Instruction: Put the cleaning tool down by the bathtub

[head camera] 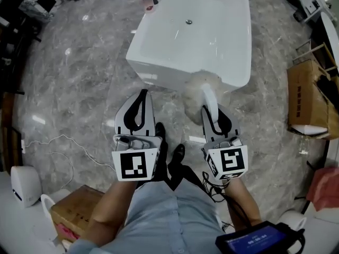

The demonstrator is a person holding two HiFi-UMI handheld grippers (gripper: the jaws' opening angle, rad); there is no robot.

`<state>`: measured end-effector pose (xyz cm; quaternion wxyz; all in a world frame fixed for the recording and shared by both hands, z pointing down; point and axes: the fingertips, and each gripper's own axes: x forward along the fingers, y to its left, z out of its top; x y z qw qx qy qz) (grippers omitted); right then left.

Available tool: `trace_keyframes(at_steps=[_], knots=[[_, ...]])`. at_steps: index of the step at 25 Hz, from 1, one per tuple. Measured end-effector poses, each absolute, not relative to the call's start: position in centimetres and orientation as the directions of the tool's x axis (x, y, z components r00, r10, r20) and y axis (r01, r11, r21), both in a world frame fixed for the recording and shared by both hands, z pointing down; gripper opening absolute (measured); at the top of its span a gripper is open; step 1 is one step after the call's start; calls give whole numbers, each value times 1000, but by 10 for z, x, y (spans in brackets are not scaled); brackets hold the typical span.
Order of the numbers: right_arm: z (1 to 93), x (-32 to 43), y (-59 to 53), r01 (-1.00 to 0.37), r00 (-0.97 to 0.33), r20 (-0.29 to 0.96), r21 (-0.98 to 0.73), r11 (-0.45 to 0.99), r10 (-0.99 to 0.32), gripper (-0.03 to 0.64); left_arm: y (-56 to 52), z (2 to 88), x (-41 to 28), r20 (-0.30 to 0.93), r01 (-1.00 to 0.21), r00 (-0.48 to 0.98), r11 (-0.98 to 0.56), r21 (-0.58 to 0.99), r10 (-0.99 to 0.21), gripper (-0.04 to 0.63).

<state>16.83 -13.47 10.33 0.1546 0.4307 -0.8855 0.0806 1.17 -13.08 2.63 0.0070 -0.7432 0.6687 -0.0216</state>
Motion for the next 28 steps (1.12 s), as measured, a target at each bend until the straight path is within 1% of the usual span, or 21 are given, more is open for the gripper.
trace_keyframes(at_steps=[6,11,18,28], knots=[[177,133,-176,-754,-602,428,-25,657,-674,95,-183,93,-16,83,-994,100,-103,-30,-992,15],[249,116,-182,-732,-607,516,-66,678,-605,97,-202,159,-27,164,-993,109,-114,-16,-980,15],[346,93,-208,-742,-587,563,-87,665,-582,95,-233,252,-51,213,-992,125,-129,-3,-969,15],[472,72,-216,-744,-554,648,-105,660,-522,97,-254,366,-79,278,-992,127,-125,25,-952,17]])
